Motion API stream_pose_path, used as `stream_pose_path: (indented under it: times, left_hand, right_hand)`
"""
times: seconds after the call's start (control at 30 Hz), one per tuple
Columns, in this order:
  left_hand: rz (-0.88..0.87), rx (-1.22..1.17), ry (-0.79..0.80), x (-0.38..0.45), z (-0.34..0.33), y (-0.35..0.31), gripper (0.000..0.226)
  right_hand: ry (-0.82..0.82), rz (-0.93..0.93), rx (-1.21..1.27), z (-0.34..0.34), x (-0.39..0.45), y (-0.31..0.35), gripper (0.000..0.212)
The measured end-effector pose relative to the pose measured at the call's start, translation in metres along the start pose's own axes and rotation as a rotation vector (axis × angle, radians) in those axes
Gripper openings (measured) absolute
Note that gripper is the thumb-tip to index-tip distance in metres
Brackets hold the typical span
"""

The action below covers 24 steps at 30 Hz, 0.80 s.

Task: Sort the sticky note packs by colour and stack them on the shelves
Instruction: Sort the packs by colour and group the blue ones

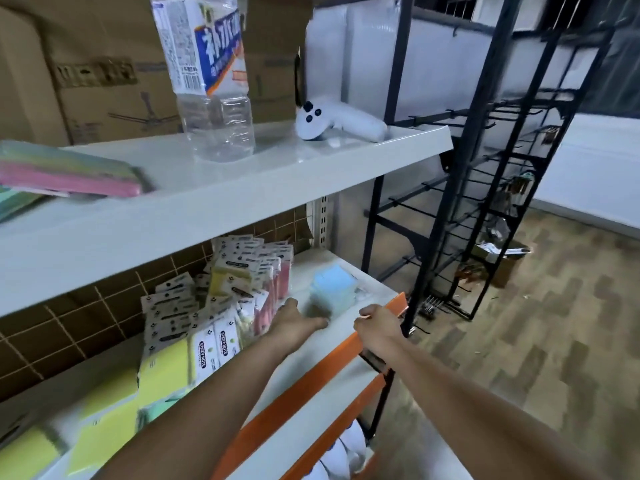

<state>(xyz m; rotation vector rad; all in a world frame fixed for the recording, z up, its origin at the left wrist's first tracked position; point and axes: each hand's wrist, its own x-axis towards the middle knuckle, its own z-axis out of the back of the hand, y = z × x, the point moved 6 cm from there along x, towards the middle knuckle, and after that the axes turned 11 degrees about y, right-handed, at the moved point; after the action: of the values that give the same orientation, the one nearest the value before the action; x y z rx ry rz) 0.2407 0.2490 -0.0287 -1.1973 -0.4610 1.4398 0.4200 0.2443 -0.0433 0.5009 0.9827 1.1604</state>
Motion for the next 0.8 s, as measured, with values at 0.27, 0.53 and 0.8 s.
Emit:
stream_pose_path:
  times: [0.27, 0.53, 0.8]
  left_hand:
    - [0.137, 0.196, -0.147, 0.079, -0.018, -0.021, 0.115]
    - [0.127, 0.599, -0.161, 0.117, -0.022, -0.027, 0.137]
    - [0.097, 0.573, -0.123, 0.134, -0.027, -0.03, 0.108]
  right_hand:
    - [0.136, -0.041, -0.034, 0.031, 0.078, -0.013, 0.043]
    - [0.259, -0.028, 0.047, 0.032, 0.119, -0.013, 0.026]
    - [0.286, -0.037, 0.042, 0.03, 0.133, -0.014, 0.026]
